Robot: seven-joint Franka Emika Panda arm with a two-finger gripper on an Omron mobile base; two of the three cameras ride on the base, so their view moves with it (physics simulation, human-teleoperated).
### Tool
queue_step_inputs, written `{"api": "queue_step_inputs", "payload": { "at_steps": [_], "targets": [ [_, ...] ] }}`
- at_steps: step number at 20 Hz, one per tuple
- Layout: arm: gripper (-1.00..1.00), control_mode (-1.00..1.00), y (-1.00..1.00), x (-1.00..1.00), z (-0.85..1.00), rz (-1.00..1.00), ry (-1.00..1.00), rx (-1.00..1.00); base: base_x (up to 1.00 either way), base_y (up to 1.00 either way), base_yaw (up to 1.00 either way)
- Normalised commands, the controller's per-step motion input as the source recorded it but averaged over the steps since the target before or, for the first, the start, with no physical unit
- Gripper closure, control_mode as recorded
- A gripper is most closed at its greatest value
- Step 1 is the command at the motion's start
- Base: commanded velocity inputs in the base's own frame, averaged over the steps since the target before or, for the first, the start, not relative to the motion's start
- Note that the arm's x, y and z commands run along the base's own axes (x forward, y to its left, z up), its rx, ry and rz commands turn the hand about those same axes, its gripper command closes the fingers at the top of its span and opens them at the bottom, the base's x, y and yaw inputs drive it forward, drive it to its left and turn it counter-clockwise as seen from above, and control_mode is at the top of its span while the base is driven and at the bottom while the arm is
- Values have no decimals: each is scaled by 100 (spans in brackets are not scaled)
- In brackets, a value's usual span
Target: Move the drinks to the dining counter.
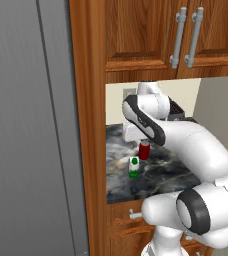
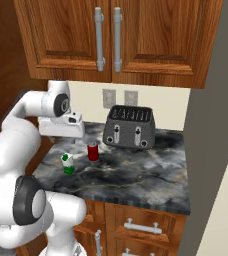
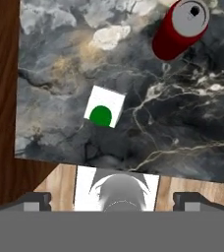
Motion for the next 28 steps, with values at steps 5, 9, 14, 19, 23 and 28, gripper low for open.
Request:
{"api": "queue_step_inputs", "payload": {
  "at_steps": [5, 9, 14, 19, 23, 28],
  "targets": [
    [-100, -100, 7, 0, -72, 0, 14, -4, 0, 0, 0],
    [-100, -100, 14, 6, -51, 0, 6, -3, 0, 0, 0],
    [-100, -100, 0, 2, -4, 0, 0, -1, 0, 0, 0],
    [-100, -100, 3, 3, -4, -13, 0, 0, 0, 0, 0],
    [-100, -100, 4, 8, -3, -16, 0, 0, 0, 0, 0],
    [-100, -100, 1, 20, 0, -6, 0, 0, 0, 0, 0]
  ]
}}
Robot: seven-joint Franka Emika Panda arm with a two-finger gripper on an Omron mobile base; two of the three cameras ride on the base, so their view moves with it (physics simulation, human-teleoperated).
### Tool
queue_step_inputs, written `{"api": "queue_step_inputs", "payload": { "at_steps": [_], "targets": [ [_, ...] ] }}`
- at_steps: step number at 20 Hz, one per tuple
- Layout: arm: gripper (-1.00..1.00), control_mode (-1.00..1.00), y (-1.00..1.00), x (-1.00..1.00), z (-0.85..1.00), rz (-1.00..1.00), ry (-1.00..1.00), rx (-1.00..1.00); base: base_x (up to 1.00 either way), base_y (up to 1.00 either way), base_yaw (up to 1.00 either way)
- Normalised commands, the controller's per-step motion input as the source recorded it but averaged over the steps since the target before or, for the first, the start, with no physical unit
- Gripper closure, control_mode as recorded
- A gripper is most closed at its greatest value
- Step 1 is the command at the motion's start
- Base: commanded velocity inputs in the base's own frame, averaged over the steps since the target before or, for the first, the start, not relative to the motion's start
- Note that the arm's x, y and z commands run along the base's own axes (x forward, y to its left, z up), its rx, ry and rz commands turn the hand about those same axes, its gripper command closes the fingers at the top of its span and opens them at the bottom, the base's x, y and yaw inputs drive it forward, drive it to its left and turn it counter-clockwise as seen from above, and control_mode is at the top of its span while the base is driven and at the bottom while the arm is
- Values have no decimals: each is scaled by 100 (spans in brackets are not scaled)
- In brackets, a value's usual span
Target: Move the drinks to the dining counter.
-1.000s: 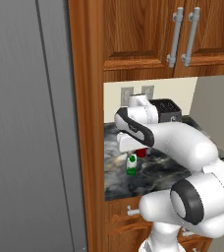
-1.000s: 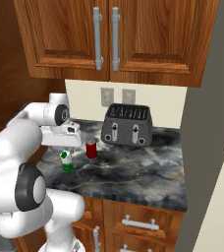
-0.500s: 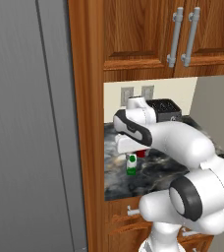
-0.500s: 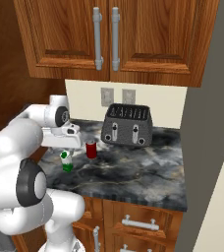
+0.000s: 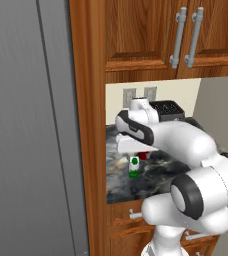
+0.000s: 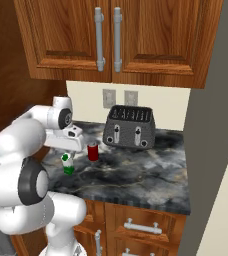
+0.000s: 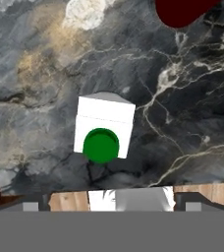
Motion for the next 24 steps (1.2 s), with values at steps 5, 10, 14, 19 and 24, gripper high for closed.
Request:
{"api": "queue_step_inputs", "payload": {
  "at_steps": [5, 10, 14, 19, 24],
  "targets": [
    [-100, -100, 5, 36, -6, -8, 0, -2, 0, 0, 0],
    [-100, -100, 11, 32, -19, -6, 0, -4, 0, 0, 0],
    [-100, -100, 9, 21, -27, -3, 0, -1, 0, 0, 0],
    [-100, -100, 0, 8, -23, -1, 0, -1, 0, 0, 0],
    [-100, -100, 0, 0, -6, 0, 0, 0, 0, 0, 0]
  ]
}}
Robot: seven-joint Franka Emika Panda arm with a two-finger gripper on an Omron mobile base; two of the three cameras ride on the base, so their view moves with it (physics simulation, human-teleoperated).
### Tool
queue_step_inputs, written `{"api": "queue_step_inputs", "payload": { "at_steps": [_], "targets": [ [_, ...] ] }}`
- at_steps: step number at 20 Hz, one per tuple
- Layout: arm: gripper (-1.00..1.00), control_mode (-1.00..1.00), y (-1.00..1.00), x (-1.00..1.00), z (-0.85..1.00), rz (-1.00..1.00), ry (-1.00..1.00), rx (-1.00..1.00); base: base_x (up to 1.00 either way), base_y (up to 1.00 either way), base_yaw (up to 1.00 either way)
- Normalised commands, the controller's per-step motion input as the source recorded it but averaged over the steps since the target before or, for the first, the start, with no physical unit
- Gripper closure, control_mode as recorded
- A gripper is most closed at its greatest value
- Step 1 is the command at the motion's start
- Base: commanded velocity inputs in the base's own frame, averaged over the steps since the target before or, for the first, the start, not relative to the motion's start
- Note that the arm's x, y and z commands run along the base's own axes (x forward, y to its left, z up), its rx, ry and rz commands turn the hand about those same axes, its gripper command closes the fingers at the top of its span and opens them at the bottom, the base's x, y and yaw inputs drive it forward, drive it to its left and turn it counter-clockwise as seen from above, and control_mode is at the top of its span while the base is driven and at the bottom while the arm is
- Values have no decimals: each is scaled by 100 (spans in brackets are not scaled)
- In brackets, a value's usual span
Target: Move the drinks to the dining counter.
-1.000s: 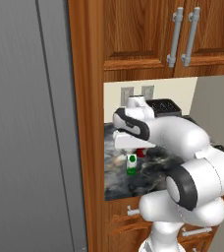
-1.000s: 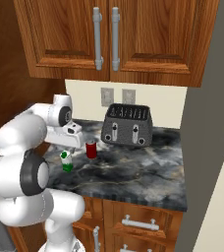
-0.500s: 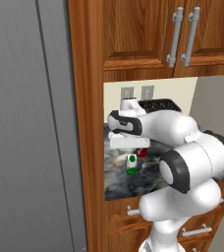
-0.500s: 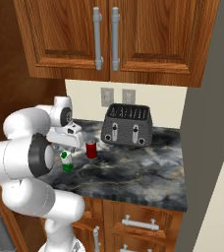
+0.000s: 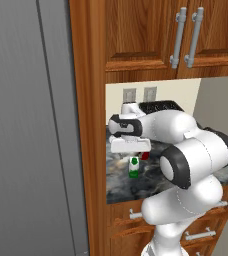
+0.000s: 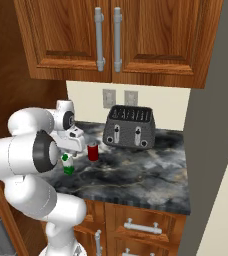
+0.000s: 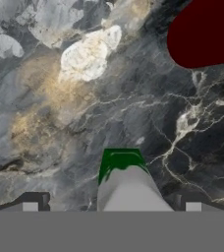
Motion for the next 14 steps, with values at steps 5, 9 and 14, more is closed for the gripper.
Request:
{"api": "queue_step_inputs", "payload": {
  "at_steps": [5, 9, 14],
  "targets": [
    [-100, -100, 0, 0, -3, 0, 0, 0, 0, 0, 0],
    [-100, -100, -4, 0, -6, 0, 0, 0, 0, 0, 0],
    [-100, -100, -1, 0, -1, 0, 0, 0, 0, 0, 0]
  ]
}}
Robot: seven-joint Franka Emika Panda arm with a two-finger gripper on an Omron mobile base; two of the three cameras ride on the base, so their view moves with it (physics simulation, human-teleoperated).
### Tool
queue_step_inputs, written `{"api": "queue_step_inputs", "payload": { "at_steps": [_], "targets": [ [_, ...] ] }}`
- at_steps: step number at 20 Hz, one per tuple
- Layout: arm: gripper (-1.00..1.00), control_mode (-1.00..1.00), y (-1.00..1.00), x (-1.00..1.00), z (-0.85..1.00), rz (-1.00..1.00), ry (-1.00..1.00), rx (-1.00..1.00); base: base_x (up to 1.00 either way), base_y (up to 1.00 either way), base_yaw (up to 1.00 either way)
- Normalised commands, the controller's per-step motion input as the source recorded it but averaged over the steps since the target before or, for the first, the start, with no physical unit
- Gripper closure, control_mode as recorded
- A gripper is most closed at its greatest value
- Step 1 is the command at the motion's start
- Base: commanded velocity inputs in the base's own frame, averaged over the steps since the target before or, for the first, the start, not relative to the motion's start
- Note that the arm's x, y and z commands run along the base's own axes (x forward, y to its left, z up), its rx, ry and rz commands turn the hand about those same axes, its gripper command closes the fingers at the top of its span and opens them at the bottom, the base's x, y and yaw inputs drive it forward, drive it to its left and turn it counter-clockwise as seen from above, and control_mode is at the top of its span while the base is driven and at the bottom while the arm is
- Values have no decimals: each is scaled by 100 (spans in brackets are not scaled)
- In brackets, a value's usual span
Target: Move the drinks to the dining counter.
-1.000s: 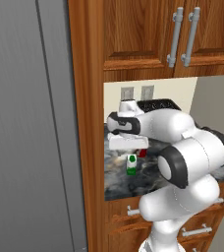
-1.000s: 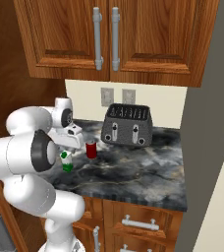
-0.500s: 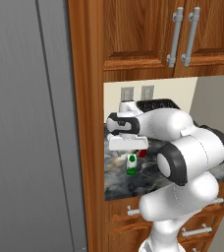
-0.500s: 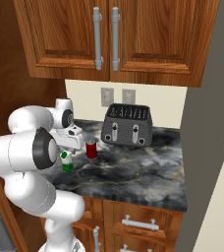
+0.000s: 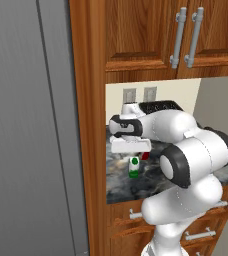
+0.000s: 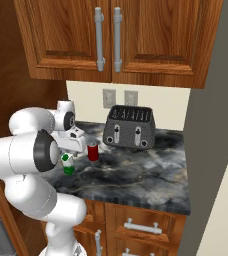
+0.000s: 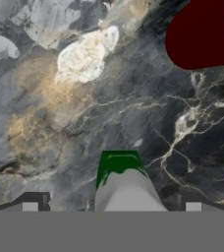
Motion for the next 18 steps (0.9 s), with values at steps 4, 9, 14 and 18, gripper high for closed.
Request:
{"api": "queue_step_inputs", "payload": {
  "at_steps": [4, 9, 14, 18],
  "targets": [
    [-100, -100, -13, -8, -2, 0, 0, 0, 0, 0, 0],
    [-100, -100, 0, -12, 0, 0, 0, 0, 0, 0, 0],
    [-100, -100, 0, -20, -1, 0, 0, 0, 0, 0, 0],
    [-100, -100, 0, -17, -8, 0, 0, 0, 0, 0, 0]
  ]
}}
